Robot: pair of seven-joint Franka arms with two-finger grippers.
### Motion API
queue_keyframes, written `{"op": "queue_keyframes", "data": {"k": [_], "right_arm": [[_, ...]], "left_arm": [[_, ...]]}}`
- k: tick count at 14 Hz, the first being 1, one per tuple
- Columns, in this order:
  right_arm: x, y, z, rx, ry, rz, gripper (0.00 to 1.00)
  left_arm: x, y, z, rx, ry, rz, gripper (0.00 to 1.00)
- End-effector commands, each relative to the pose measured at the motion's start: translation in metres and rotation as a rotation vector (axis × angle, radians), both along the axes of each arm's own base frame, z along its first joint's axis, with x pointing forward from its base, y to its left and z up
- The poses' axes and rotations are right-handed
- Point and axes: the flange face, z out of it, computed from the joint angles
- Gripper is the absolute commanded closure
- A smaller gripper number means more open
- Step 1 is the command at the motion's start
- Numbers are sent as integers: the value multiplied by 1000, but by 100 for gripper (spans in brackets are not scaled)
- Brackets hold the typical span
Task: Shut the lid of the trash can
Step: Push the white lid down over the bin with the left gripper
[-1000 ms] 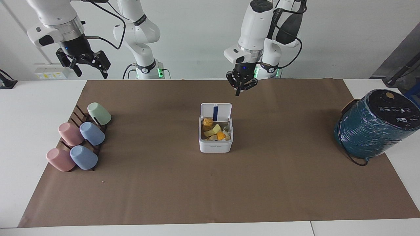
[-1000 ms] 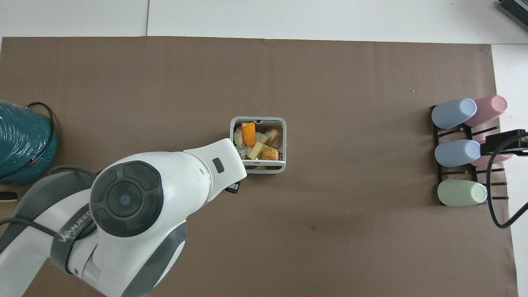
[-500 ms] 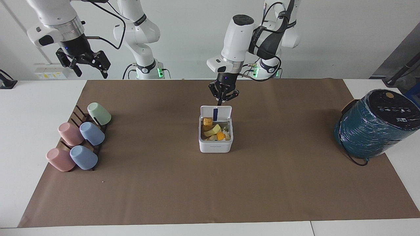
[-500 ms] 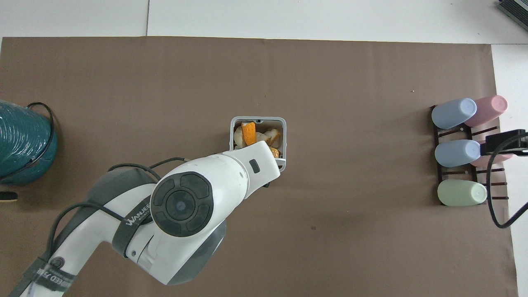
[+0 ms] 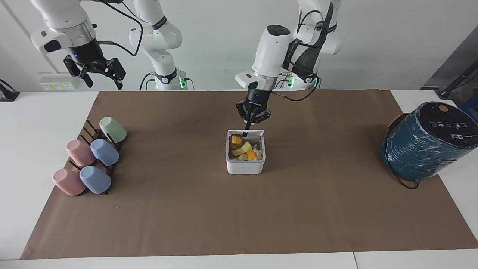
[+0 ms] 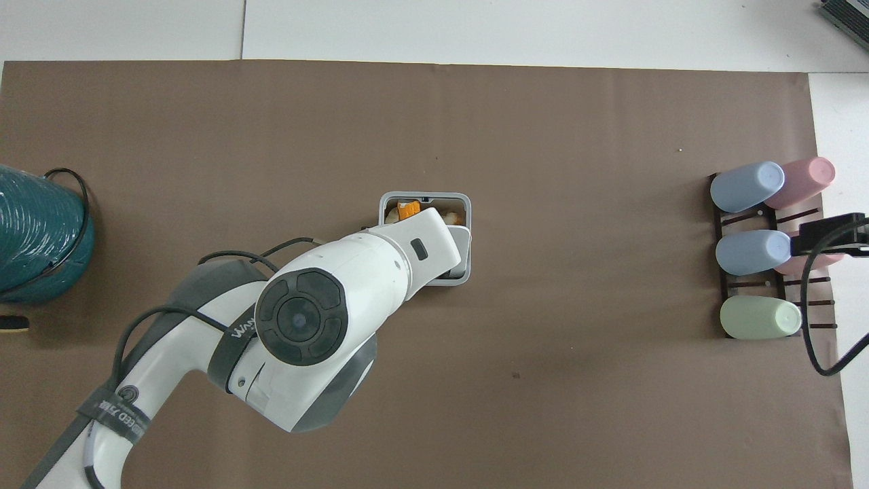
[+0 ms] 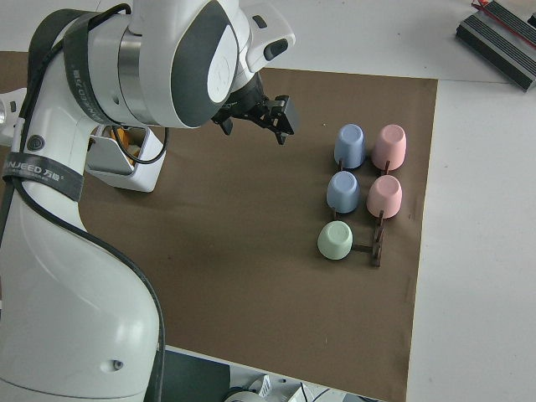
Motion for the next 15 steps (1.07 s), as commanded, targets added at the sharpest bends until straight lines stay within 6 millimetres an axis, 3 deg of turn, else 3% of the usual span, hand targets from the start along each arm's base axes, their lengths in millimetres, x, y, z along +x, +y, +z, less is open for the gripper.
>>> {"op": "queue_keyframes", "data": {"k": [1,3,9,13,15], "right_arm": [[-7,0,0,-1,-8,0,0],[-7,0,0,-1,-8,0,0],[-7,0,0,-1,-8,0,0],[-7,0,0,-1,-8,0,0],[-7,0,0,-1,-8,-2,0]], "left_arm": [[14,3,-10,-19,-23,26,100],[17,2,-20,-22,-26,27,100],[32,-10,-80,-21,-21,30,100],[36,-13,-102,-21,-19,31,100],[35,-15,-103,-16,-12,28,100]]}}
